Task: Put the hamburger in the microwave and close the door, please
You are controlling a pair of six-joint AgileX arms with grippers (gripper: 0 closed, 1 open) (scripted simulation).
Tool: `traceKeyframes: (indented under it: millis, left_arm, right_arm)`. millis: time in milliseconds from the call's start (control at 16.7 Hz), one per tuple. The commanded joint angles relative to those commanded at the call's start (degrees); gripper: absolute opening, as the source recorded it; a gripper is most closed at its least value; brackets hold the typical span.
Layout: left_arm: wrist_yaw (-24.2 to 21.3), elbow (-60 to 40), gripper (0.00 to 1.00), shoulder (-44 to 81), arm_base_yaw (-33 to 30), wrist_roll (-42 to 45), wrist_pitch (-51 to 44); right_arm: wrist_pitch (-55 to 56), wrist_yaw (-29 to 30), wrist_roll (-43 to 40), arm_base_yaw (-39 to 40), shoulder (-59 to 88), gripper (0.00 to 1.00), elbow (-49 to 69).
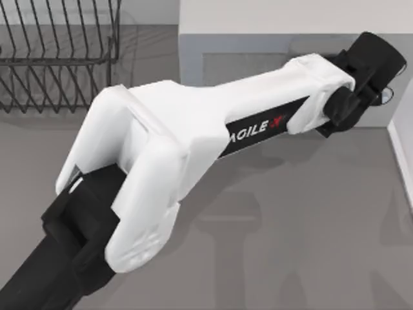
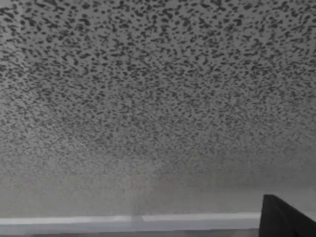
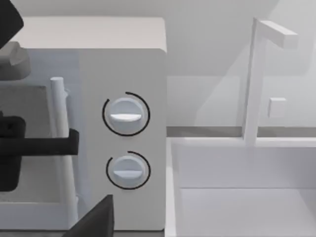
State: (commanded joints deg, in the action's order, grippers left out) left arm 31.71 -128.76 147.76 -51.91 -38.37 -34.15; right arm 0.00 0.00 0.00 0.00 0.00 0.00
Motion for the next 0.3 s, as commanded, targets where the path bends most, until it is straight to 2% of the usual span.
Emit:
traceKeyframes:
  millis: [300]
  left_arm:
    - [-1.28, -6.07, 0.00, 3.35, 2.06, 1.97, -1.32]
  right_arm:
    - [0.00, 0.00, 0.00, 0.00, 0.00, 1.00, 0.00]
